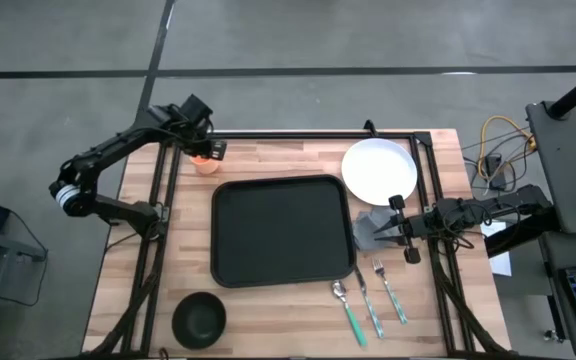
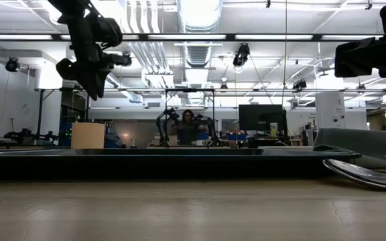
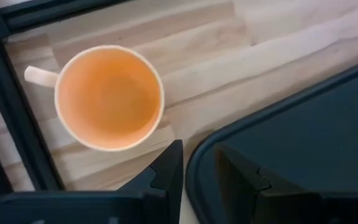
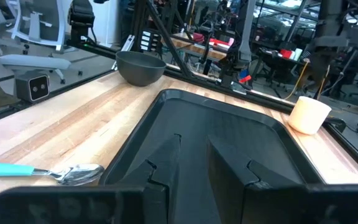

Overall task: Set up tray
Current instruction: Put the light orange mug on the top left of the black tray

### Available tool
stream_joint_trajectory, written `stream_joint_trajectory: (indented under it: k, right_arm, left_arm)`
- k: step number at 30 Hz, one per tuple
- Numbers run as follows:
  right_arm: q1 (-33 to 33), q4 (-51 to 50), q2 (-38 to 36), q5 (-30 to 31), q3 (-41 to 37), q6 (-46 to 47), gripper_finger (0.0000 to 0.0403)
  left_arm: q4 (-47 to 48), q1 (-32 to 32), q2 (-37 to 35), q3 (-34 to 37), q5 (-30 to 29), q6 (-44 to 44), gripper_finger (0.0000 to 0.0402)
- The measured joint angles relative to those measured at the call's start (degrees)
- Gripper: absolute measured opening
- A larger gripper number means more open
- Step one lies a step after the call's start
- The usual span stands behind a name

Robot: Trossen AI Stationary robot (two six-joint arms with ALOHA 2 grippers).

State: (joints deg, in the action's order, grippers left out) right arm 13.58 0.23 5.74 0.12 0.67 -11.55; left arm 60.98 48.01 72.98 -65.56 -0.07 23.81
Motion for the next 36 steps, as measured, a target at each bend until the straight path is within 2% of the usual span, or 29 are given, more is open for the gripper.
stream_joint_trajectory:
  k: [7, 14, 36]
  right_arm:
    - [0.00, 0.00, 0.00, 0.00, 0.00, 0.00, 0.0068]
    - [0.00, 0.00, 0.00, 0.00, 0.00, 0.00, 0.0068]
    - [0.00, 0.00, 0.02, -0.02, 0.00, -0.02, 0.0068]
  left_arm:
    - [-0.63, 0.00, 0.04, 2.17, -0.06, -2.22, 0.0071]
    - [-4.78, 0.02, 0.04, 4.26, -0.29, -16.56, 0.0071]
    - [-9.53, 4.93, 0.07, 8.02, -1.80, -22.99, 0.0071]
